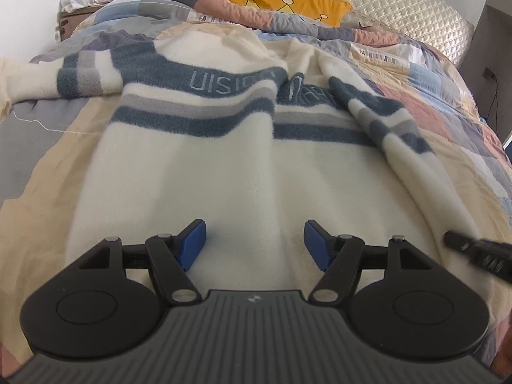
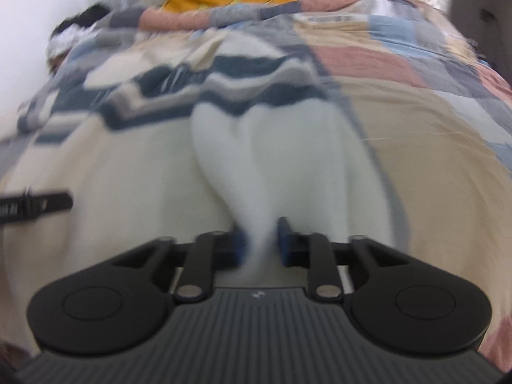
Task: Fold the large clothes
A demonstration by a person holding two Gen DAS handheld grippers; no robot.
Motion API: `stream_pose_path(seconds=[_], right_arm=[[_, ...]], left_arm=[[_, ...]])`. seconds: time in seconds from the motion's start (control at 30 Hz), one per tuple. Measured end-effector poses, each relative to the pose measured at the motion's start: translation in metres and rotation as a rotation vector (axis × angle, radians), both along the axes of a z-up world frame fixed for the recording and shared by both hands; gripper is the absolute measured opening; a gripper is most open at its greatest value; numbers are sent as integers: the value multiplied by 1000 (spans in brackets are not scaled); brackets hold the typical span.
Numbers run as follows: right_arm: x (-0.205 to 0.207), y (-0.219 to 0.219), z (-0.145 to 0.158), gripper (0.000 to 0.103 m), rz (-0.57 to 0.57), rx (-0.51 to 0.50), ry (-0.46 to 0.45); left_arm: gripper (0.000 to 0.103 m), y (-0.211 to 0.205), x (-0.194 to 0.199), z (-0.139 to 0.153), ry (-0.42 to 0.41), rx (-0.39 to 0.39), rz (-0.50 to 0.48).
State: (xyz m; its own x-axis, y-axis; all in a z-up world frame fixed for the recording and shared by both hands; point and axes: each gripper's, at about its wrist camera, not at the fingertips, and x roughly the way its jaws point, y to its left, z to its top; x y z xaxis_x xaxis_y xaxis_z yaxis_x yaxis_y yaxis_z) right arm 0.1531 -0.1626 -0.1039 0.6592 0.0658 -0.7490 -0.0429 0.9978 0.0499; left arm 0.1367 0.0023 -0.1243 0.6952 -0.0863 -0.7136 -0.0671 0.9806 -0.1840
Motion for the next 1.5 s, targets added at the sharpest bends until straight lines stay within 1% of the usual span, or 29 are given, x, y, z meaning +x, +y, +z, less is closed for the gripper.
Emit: stream_pose_path(seconds=[0.07, 0.17, 0.3, 0.37, 0.5, 0.6, 0.67, 0.73, 0.77, 0.8, 0.87, 0.97, 1.03, 1.13, 1.2, 1.23, 1.33, 1.37, 1.4, 1.43, 1.47, 1.5], right_arm=[[0, -9, 9, 18, -43, 12, -33], [4, -23, 26, 16, -88, 18, -80], [20, -53, 55, 16, -136, 25, -137], [31, -70, 71, 16, -146, 1, -171], [63, -112, 107, 16, -152, -84, -242], [95, -151, 131, 16, -168, -130, -277], [119, -177, 142, 16, -180, -151, -286], [148, -201, 143, 16, -190, -169, -270], [164, -215, 141, 16, -199, -160, -251], [180, -231, 137, 16, -217, -128, -230], [210, -263, 124, 16, -272, -37, -173], [246, -307, 90, 16, -370, 87, -82], [265, -330, 63, 16, -413, 163, -33], [280, -344, 21, 16, -447, 210, 30], [284, -348, -3, 18, -456, 221, 50], [284, -350, -12, 18, -456, 228, 46], [282, -355, -29, 29, -481, 270, 0], [278, -359, -30, 36, -490, 281, -15], [275, -362, -31, 41, -497, 291, -31], [270, -365, -29, 51, -505, 299, -51], [264, -368, -26, 59, -514, 309, -71], [258, -370, -23, 61, -519, 333, -95]], left_arm=[[73, 1, 0, 0, -1, -8, 3], [73, 4, 1, -1, -3, -19, 6], [73, 6, 3, -1, -6, -40, 16], [73, 6, 4, 0, -8, -49, 19], [72, 8, 5, 1, -15, -71, 30], [72, 9, 7, 2, -24, -82, 36], [72, 9, 9, 2, -30, -92, 39], [72, 10, 12, 3, -33, -104, 44], [72, 10, 13, 3, -36, -111, 45], [72, 11, 15, 3, -37, -115, 46], [72, 10, 19, 3, -41, -116, 49], [72, 10, 27, 2, -44, -113, 48], [72, 12, 34, -1, -40, -121, 54], [72, 16, 45, -7, -31, -158, 65], [72, 19, 52, -11, -16, -165, 62], [72, 20, 54, -12, -14, -171, 65], [72, 22, 56, -14, -10, -186, 69], [72, 23, 56, -15, -10, -189, 70], [72, 23, 55, -15, -11, -196, 73], [72, 22, 55, -15, -10, -203, 76], [72, 23, 54, -15, -9, -210, 77], [72, 23, 53, -15, -9, -217, 78]])
